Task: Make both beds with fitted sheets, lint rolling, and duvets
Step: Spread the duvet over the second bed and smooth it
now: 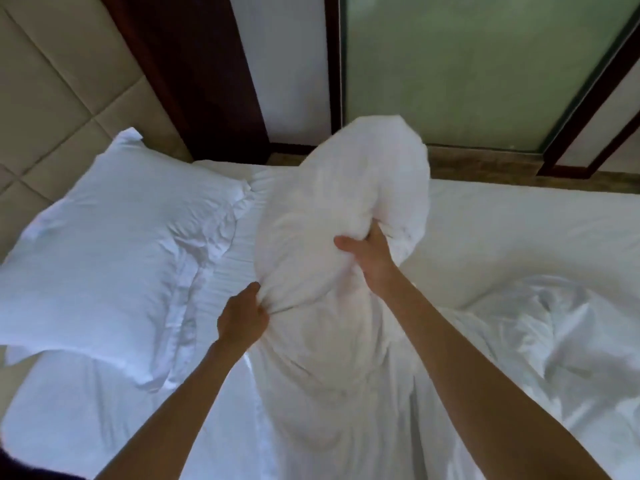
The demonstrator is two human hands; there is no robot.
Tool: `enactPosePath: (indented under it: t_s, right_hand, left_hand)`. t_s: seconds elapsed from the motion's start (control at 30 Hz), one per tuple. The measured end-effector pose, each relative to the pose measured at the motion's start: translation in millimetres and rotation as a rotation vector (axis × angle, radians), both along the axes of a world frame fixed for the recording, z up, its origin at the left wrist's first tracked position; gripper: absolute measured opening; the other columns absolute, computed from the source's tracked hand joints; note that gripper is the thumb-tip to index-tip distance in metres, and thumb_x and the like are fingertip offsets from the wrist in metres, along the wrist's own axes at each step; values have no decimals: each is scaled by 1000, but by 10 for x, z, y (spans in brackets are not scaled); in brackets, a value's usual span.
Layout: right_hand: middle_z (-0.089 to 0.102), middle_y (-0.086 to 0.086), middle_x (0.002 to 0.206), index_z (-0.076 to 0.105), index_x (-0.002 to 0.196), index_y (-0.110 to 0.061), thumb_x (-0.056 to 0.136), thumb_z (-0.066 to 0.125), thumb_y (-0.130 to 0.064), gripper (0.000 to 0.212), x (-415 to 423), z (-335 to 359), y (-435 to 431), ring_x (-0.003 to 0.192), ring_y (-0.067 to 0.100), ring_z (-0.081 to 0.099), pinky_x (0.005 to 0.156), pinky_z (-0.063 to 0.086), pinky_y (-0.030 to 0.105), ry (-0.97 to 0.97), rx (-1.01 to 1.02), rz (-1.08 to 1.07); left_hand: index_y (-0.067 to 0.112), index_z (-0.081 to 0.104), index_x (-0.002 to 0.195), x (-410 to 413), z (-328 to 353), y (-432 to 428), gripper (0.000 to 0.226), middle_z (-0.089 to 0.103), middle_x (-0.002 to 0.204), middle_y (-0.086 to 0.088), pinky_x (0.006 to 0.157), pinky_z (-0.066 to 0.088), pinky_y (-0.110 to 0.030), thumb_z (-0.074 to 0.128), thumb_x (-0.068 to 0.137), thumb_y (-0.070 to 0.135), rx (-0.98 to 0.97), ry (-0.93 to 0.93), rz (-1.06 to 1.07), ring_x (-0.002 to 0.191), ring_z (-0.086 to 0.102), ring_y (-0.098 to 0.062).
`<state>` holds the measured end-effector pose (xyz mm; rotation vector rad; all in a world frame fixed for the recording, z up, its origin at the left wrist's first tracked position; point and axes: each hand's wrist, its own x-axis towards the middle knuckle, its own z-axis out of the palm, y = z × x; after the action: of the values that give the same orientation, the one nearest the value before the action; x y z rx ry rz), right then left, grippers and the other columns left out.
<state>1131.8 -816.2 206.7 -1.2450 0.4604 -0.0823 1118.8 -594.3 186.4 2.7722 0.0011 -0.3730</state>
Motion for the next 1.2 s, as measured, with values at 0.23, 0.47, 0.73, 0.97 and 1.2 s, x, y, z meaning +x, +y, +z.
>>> enactPosePath:
  t_s: [0.23,0.47,0.73,0.97,1.2]
  right_hand:
    - [66,9,111,56,130,-10,82,56,3,49,-117,-122,2093,85,7,64,77,42,20,42,-608,958]
    - [63,-6,85,63,121,-7,87,48,-3,37,-538,-673,2155,79,13,59,63,42,11,375,-718,1160]
    - [13,4,158,14,150,-32,85,61,-49,82,-379,-943,695,145,26,13,112,15,53,743,-1243,579]
    - [54,1,137,45,138,-23,76,66,-57,74,-1346,-1174,684,122,21,52,95,42,27,885,-823,795]
    - [52,5,138,50,136,-15,86,62,-46,60,-1634,-972,453,127,24,47,101,37,30,765,-741,919]
  left_hand:
    - [11,60,93,-48,238,1701,8,64,87,-9,59,46,-21,56,87,14,-4,433,127,80,63,-24]
    - [13,64,104,216,88,2056,20,68,110,-6,91,43,-24,54,87,11,-179,89,186,109,61,-22]
    - [19,60,114,123,-680,1545,29,63,119,-4,94,48,-31,48,88,15,-175,322,-11,109,58,-21]
    - [14,61,113,-1,-901,696,29,63,119,-8,90,47,-29,46,88,11,-137,304,-271,109,58,-27]
    - [18,46,134,-311,-868,-786,41,41,141,-6,104,36,-37,46,94,21,-100,132,-636,132,36,-25]
